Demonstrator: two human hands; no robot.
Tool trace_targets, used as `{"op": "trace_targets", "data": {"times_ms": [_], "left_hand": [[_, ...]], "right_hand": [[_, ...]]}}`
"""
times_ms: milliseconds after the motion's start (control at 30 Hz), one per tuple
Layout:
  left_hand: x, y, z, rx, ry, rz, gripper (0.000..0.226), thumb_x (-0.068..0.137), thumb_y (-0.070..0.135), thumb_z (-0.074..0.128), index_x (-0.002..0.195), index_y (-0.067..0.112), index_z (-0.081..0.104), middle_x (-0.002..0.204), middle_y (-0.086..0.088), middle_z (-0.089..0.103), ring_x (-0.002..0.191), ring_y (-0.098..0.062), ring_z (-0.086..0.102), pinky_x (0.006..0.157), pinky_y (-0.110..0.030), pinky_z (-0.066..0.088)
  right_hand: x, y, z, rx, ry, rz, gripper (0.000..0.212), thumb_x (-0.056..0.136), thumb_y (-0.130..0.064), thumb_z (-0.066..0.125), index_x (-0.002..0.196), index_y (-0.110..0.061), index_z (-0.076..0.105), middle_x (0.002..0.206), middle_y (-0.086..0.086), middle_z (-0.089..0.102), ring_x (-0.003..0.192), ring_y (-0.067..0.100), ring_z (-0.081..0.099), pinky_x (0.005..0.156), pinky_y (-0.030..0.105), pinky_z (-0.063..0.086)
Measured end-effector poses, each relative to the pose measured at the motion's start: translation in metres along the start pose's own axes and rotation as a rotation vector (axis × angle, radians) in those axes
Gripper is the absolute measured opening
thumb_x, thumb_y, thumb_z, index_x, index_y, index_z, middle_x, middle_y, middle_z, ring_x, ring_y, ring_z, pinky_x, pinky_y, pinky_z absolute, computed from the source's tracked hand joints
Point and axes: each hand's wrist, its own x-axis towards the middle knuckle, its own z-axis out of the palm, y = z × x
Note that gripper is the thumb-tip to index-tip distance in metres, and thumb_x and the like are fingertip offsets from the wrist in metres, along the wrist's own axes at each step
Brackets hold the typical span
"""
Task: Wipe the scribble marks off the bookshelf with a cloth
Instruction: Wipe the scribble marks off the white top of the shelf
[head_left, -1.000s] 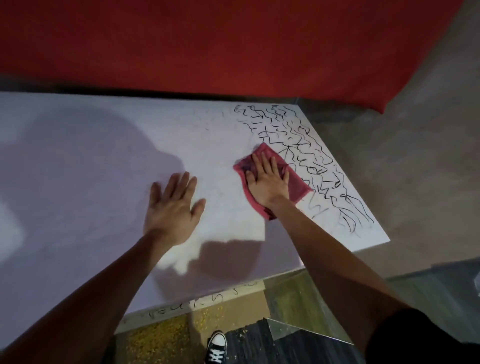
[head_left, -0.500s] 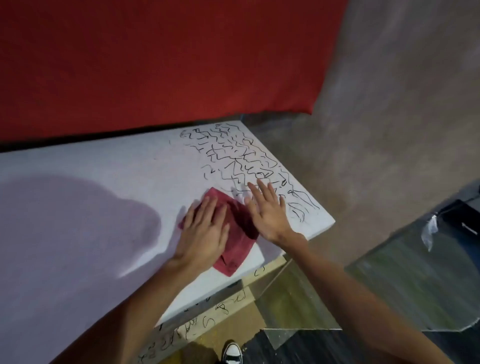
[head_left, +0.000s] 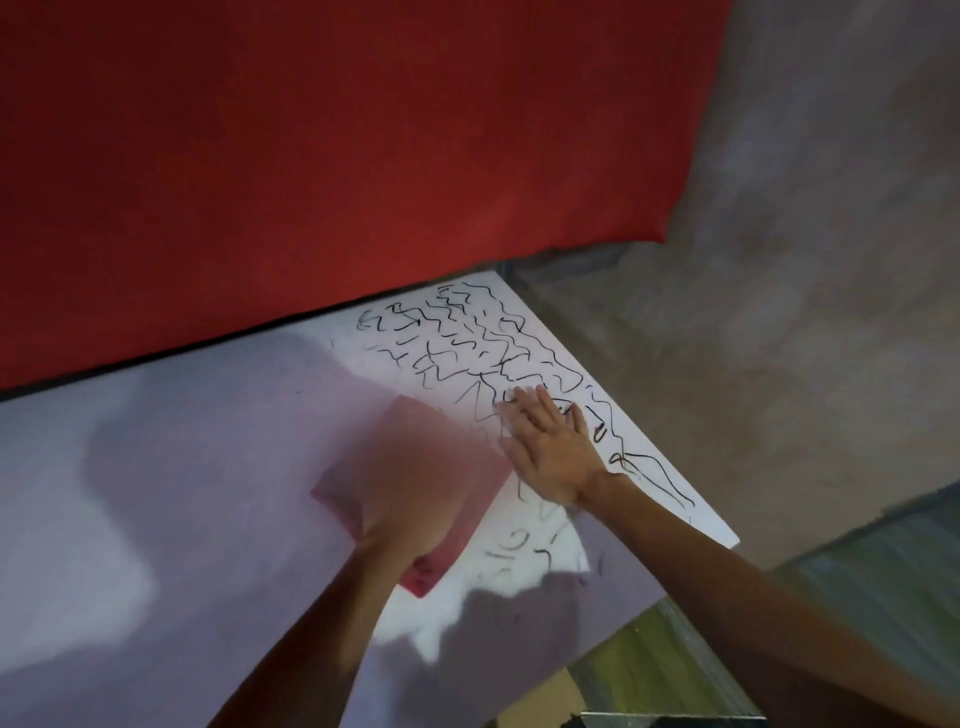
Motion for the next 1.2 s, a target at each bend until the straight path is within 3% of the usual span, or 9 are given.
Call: {"op": "trace_targets", "data": {"times_ms": [200, 333, 467, 533, 600, 733, 867, 1000, 1200], "left_hand": [[0.082, -0.009, -0.010, -0.017, 0.017, -0.038, 0.075, 0.089, 0.072, 0.015, 0.152, 0.035, -0.001, 0.161, -0.002, -0.008, 0.147, -0.028, -0.012, 0.111, -0.065, 0.003], [0.125, -0.009, -0.015, -0.060, 0.021, -0.082, 0.075, 0.089, 0.072, 0.013, 0.153, 0.035, -0.001, 0.161, -0.001, -0.007, 0.147, -0.028, -0.012, 0.112, -0.066, 0.002], [0.105, -0.005, -0.012, -0.070, 0.034, -0.087, 0.073, 0.090, 0.070, 0.008, 0.153, 0.034, 0.005, 0.162, 0.001, -0.005, 0.147, -0.025, -0.010, 0.113, -0.064, 0.004], [0.078, -0.006, -0.005, -0.079, 0.080, -0.041, 0.078, 0.085, 0.072, 0.004, 0.150, 0.034, 0.023, 0.161, -0.002, 0.009, 0.148, -0.027, 0.003, 0.110, -0.065, 0.010], [0.045, -0.012, 0.006, -0.075, 0.153, 0.049, 0.079, 0.083, 0.073, 0.010, 0.135, 0.030, 0.051, 0.149, -0.008, 0.041, 0.138, -0.032, 0.033, 0.099, -0.071, 0.027], [0.016, -0.028, 0.019, -0.061, 0.174, 0.071, 0.076, 0.088, 0.073, 0.010, 0.125, 0.029, 0.059, 0.131, -0.007, 0.059, 0.124, -0.032, 0.046, 0.086, -0.069, 0.039], [0.052, -0.036, 0.004, -0.050, 0.119, 0.011, 0.089, 0.081, 0.081, 0.004, 0.130, 0.030, 0.058, 0.140, -0.007, 0.052, 0.130, -0.035, 0.045, 0.092, -0.070, 0.034], [0.101, -0.051, -0.008, -0.034, 0.122, -0.084, 0.101, 0.062, 0.080, -0.006, 0.150, 0.038, 0.021, 0.161, 0.003, 0.010, 0.147, -0.024, 0.003, 0.111, -0.060, 0.013], [0.173, -0.069, -0.021, -0.057, 0.085, -0.170, 0.073, 0.091, 0.070, 0.021, 0.153, 0.033, 0.011, 0.162, 0.001, 0.002, 0.147, -0.023, -0.004, 0.113, -0.061, 0.005]], "right_hand": [[0.027, 0.007, 0.006, -0.023, -0.008, 0.019, 0.053, 0.102, -0.046, 0.014, 0.153, -0.033, 0.004, 0.160, -0.009, -0.012, 0.145, 0.017, -0.019, 0.112, 0.048, -0.016], [0.029, 0.013, 0.007, -0.019, -0.006, 0.018, 0.053, 0.102, -0.047, 0.013, 0.152, -0.034, 0.003, 0.159, -0.011, -0.013, 0.145, 0.015, -0.021, 0.112, 0.046, -0.019], [0.027, 0.011, 0.006, -0.014, -0.014, 0.013, 0.053, 0.102, -0.046, 0.013, 0.152, -0.034, 0.004, 0.159, -0.010, -0.011, 0.145, 0.016, -0.020, 0.112, 0.046, -0.018], [0.026, 0.010, 0.006, -0.008, -0.012, 0.010, 0.053, 0.102, -0.047, 0.014, 0.152, -0.033, 0.005, 0.160, -0.009, -0.011, 0.145, 0.017, -0.019, 0.112, 0.046, -0.018], [0.024, 0.010, 0.005, 0.019, 0.005, 0.010, 0.053, 0.102, -0.046, 0.016, 0.153, -0.033, 0.008, 0.160, -0.010, -0.009, 0.146, 0.017, -0.017, 0.112, 0.044, -0.019], [0.023, 0.008, 0.004, 0.065, 0.026, 0.035, 0.051, 0.102, -0.045, 0.023, 0.152, -0.031, 0.018, 0.161, -0.010, 0.001, 0.148, 0.016, -0.009, 0.114, 0.045, -0.013], [0.042, 0.003, -0.008, 0.087, 0.079, 0.064, 0.050, 0.101, -0.043, 0.029, 0.149, -0.028, 0.027, 0.160, -0.005, 0.012, 0.147, 0.018, 0.003, 0.115, 0.052, -0.004], [0.077, 0.002, -0.017, 0.040, 0.032, 0.073, 0.056, 0.101, -0.046, 0.025, 0.153, -0.026, 0.014, 0.161, -0.004, -0.001, 0.147, 0.019, -0.009, 0.113, 0.056, -0.010], [0.091, 0.010, -0.009, -0.010, 0.006, 0.078, 0.059, 0.100, -0.051, 0.016, 0.153, -0.030, 0.004, 0.160, -0.006, -0.010, 0.146, 0.018, -0.017, 0.110, 0.054, -0.017]]}}
